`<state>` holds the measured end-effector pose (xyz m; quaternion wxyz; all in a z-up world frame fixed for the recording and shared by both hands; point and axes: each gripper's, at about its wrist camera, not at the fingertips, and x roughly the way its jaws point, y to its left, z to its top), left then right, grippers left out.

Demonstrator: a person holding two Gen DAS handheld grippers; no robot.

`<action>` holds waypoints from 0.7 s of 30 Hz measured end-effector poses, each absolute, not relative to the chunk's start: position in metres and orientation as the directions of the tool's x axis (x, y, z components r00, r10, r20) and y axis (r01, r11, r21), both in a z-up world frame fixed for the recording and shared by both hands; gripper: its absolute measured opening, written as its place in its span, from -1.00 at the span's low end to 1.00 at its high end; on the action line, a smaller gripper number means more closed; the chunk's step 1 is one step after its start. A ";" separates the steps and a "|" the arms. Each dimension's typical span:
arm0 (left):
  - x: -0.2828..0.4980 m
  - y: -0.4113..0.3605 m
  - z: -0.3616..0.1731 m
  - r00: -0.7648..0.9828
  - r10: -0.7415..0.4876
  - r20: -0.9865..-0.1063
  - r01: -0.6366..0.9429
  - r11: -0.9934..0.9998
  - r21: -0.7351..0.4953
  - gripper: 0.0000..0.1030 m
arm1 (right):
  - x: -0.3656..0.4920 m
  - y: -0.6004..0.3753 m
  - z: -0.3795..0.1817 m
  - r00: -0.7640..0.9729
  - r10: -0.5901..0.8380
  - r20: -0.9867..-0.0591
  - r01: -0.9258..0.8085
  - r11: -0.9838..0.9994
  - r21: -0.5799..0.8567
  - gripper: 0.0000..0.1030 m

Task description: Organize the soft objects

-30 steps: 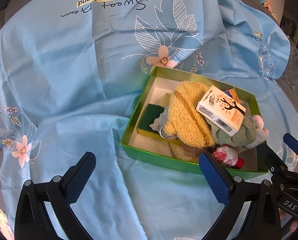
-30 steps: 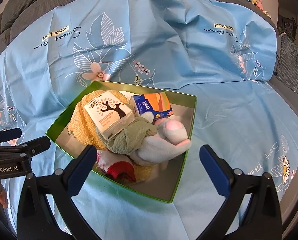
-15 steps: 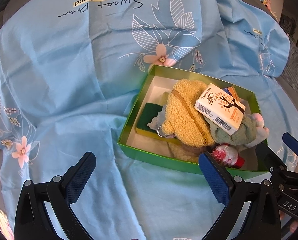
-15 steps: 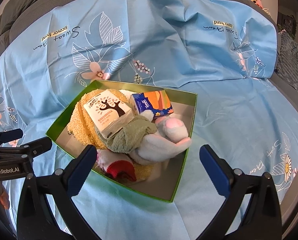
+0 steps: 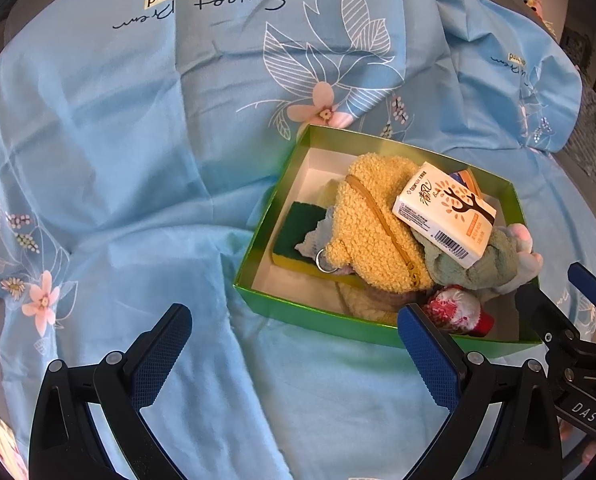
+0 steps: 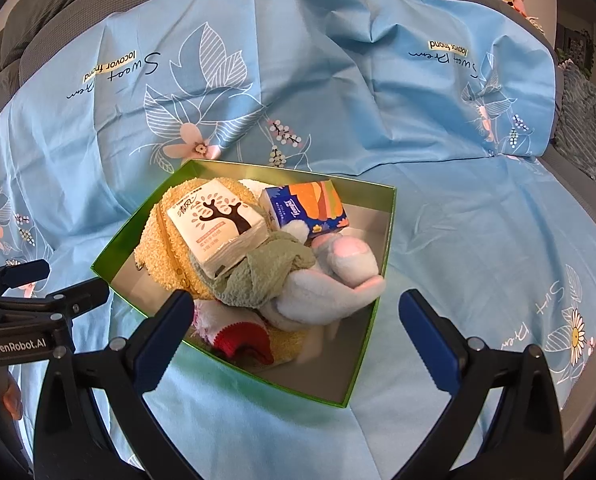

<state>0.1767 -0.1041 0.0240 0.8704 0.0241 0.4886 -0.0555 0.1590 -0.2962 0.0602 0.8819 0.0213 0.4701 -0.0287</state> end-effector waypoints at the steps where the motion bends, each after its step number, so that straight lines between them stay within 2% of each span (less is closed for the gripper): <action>1: 0.177 -0.104 0.023 0.516 -0.072 -0.853 0.120 0.993 -0.011 0.99 | 0.159 -0.296 0.060 0.555 -0.030 -0.831 0.071 0.997 0.011 0.99; 21: 0.174 -0.105 0.024 0.543 -0.066 -0.837 0.117 0.993 -0.003 0.99 | 0.161 -0.294 0.057 0.552 -0.028 -0.833 0.072 0.997 0.014 0.99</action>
